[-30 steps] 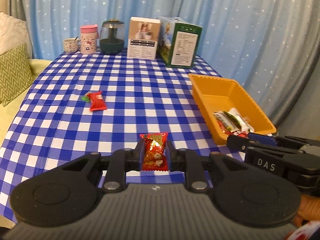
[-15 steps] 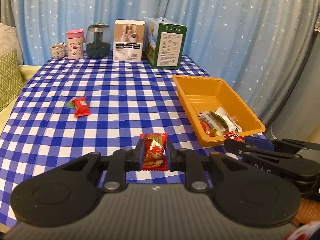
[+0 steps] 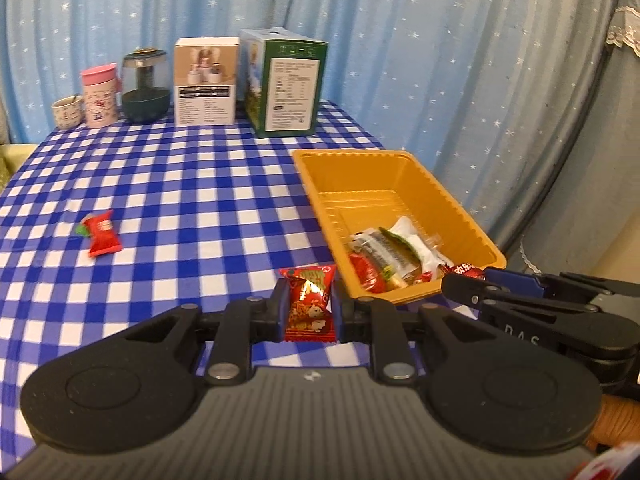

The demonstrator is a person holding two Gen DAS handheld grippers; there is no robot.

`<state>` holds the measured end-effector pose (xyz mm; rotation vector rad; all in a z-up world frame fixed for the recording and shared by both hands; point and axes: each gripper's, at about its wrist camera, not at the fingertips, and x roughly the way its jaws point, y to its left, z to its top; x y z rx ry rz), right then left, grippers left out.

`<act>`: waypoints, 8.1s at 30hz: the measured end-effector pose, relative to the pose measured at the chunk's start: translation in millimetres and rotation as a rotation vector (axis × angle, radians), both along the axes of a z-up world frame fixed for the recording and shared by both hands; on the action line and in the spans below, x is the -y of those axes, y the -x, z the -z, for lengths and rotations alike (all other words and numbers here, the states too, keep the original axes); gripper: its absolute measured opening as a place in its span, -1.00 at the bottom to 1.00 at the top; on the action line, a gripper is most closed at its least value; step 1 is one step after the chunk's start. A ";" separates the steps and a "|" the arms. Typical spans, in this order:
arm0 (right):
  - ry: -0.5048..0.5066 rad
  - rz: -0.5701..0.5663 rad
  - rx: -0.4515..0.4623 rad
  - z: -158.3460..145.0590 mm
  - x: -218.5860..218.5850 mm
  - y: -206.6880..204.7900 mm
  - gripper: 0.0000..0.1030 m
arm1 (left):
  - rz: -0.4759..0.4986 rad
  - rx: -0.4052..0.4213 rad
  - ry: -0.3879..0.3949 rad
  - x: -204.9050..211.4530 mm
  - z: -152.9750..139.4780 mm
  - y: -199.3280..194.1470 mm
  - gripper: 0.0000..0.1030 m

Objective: Organize snacks
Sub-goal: 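Carry both red candies over the orange tray with both tools, then open both tools to drop the red candies into the tray, then withdraw both tools from the tray toward the last red candy, then move both tools toward the red candy and the green-wrapped candy, then grasp the red candy with the right tool while the left tool grasps the green-wrapped candy, then carry the red and green candies over the orange tray with both tools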

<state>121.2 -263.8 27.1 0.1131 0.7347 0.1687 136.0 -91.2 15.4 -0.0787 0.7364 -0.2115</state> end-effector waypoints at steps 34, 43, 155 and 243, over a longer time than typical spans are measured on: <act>-0.014 0.105 -0.004 29.1 79.3 -79.9 -0.27 | 0.158 -0.018 -0.064 79.8 42.7 -109.8 -0.34; -0.038 0.105 -0.007 29.7 80.1 -81.6 -0.27 | 0.110 -0.032 -0.064 55.8 43.8 -93.8 -0.34; -0.063 -0.427 0.010 85.5 -276.4 -154.5 0.13 | -0.379 -0.014 -0.085 -291.8 81.5 -79.9 0.79; -0.049 -0.183 0.018 1.6 -97.9 -8.4 -0.52 | -0.187 -0.009 -0.016 -102.4 13.0 24.2 -0.63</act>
